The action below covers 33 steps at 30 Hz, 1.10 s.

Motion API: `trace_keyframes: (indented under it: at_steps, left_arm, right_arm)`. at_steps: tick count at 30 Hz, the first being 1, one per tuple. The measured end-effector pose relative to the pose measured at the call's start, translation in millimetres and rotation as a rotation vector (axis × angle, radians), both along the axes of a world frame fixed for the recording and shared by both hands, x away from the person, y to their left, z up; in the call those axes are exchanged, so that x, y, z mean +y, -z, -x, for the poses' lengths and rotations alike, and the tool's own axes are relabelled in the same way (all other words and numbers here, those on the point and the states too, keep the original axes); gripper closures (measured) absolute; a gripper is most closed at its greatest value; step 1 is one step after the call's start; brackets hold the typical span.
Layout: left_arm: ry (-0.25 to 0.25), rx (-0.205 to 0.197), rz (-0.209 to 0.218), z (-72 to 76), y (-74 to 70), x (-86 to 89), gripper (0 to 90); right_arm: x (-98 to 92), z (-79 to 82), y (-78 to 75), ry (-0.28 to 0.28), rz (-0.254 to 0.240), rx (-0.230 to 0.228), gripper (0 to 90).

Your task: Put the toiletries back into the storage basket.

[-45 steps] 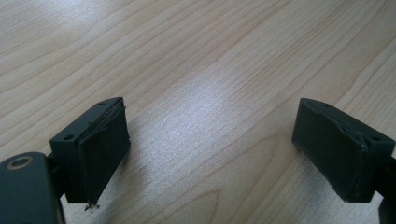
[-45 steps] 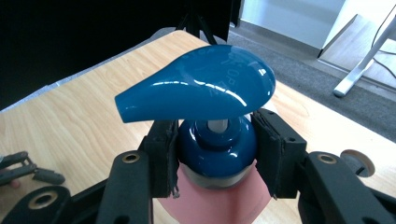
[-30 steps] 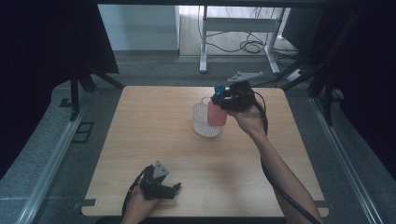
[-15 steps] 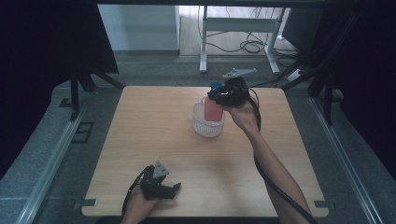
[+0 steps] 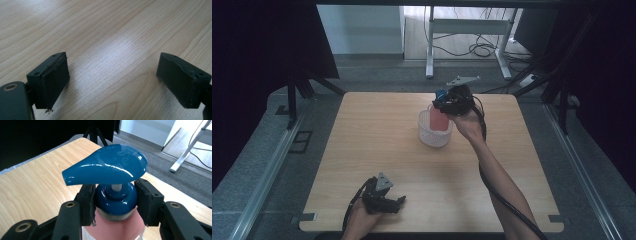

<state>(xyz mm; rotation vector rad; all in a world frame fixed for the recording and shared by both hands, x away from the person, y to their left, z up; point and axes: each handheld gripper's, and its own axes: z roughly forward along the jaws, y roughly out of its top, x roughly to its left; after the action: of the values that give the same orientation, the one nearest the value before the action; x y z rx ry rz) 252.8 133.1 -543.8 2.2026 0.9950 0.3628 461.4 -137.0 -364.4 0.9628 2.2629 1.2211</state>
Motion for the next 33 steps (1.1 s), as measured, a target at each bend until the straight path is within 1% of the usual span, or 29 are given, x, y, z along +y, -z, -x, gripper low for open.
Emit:
trace_keyframes:
  at_steps: [9, 10, 11, 16, 17, 18, 19, 26, 27, 30, 33]
  left_arm:
    - [-0.001, 0.001, 0.0, 0.0, 0.0, 0.0, 10.4]
    - [-0.001, 0.001, 0.0, 0.1, 0.0, 0.0, 10.4]
    - [-0.001, 0.001, 0.0, 0.1, 0.0, 0.0, 10.4]
    - [0.0, 0.003, 0.0, 0.2, -0.1, 0.0, 10.4]
    - [-0.001, 0.003, 0.0, 0.2, -0.1, 0.0, 10.4]
    - [0.0, 0.004, -0.001, 0.2, -0.2, 0.0, 10.4]
    - [0.0, 0.004, -0.001, 0.2, -0.2, 0.0, 10.4]
    - [-0.001, 0.003, 0.001, 0.2, -0.1, -0.1, 10.4]
    - [-0.001, 0.003, 0.0, 0.2, -0.1, 0.0, 10.4]
    - [-0.001, 0.003, 0.0, 0.2, -0.1, -0.1, 10.4]
    - [-0.001, 0.004, -0.001, 0.2, -0.2, 0.0, 10.4]
  right_arm:
    - [5.3, -3.5, 13.1, -0.006, 0.015, 0.01, 52.8]
    - [6.7, -4.3, 17.2, -0.009, 0.02, 0.014, 52.8]
    - [6.7, -4.3, 17.2, -0.009, 0.02, 0.014, 52.8]
    - [9.4, -5.7, 28.5, -0.014, 0.028, 0.025, 52.8]
    - [10.2, -6.4, 32.9, -0.014, 0.028, 0.031, 52.8]
    - [10.2, -6.4, 32.9, -0.014, 0.028, 0.031, 52.8]
    - [10.9, -7.2, 36.7, -0.014, 0.032, 0.037, 52.8]
    - [12.4, -8.4, 46.9, -0.016, 0.037, 0.047, 52.8]
    - [12.7, -8.8, 50.8, -0.015, 0.038, 0.053, 52.8]
    - [13.0, -9.6, 56.2, -0.015, 0.042, 0.06, 52.8]
    - [13.4, -10.3, 59.4, -0.014, 0.041, 0.066, 52.8]
